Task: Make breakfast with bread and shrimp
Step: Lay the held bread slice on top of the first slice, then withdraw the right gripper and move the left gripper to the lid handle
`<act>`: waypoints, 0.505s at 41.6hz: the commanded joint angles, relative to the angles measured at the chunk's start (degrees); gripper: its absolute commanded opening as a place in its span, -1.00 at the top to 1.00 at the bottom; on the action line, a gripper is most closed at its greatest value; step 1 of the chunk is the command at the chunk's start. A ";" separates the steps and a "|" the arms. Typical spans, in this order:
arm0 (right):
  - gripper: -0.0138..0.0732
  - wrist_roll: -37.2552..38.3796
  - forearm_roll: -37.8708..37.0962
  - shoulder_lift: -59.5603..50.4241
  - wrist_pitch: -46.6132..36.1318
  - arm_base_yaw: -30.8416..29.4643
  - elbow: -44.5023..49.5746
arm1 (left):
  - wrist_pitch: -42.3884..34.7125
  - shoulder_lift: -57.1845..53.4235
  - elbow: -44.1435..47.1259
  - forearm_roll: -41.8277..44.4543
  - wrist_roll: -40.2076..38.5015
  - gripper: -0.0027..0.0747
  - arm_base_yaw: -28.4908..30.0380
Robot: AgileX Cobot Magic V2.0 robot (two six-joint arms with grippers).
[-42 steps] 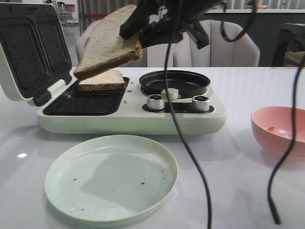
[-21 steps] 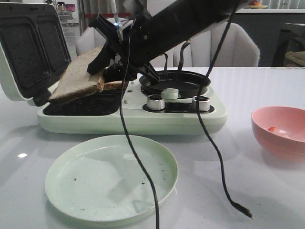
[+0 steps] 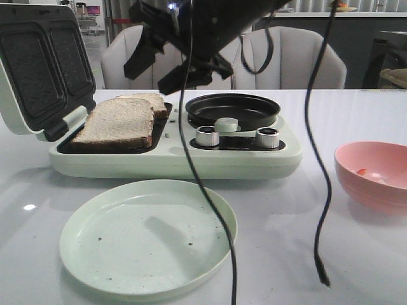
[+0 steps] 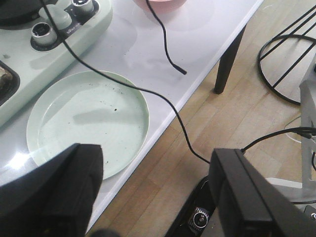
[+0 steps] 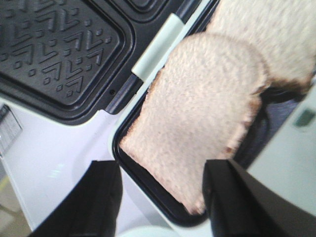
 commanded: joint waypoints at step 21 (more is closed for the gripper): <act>-0.32 25.06 -42.81 -40.44 3.18 -0.09 25.26 | -3.90 -0.48 -1.74 1.25 -0.08 -0.38 -0.29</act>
